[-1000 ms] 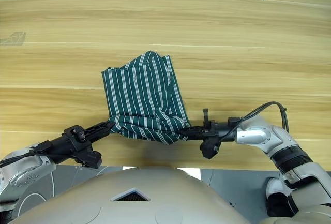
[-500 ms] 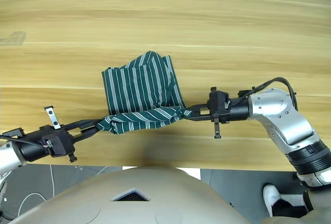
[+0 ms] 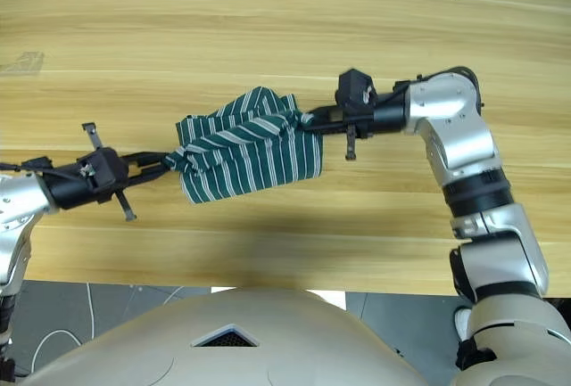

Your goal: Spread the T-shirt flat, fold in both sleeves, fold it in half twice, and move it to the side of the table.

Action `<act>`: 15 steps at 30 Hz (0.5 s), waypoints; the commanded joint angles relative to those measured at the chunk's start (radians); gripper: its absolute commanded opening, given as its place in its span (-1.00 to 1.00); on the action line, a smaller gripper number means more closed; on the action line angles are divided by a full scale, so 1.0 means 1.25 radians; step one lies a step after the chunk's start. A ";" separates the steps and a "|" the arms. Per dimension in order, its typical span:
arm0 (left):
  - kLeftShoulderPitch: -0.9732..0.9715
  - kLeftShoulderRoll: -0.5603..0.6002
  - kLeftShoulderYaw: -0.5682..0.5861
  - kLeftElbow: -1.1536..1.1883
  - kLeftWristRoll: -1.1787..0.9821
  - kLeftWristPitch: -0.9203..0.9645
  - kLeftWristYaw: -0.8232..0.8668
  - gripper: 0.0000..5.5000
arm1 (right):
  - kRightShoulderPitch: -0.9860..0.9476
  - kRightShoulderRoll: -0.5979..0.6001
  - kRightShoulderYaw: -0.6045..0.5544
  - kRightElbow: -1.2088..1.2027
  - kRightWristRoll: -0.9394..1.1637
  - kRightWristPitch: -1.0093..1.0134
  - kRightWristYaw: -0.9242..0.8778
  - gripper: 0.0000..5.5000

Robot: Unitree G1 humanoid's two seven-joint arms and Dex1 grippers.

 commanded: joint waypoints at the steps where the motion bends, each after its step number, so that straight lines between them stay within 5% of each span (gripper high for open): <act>1: -0.068 -0.024 -0.024 0.071 0.019 0.007 -0.001 -0.94 | -0.094 0.065 -0.018 0.168 -0.071 -0.060 0.007 -1.00; 12: -0.166 -0.076 -0.028 0.228 0.030 -0.009 0.018 -0.94 | -0.183 0.180 -0.053 0.462 -0.211 -0.219 -0.031 -1.00; 15: -0.168 -0.085 -0.026 0.257 0.036 -0.014 0.027 -0.94 | -0.189 0.190 -0.071 0.487 -0.228 -0.245 -0.052 -0.76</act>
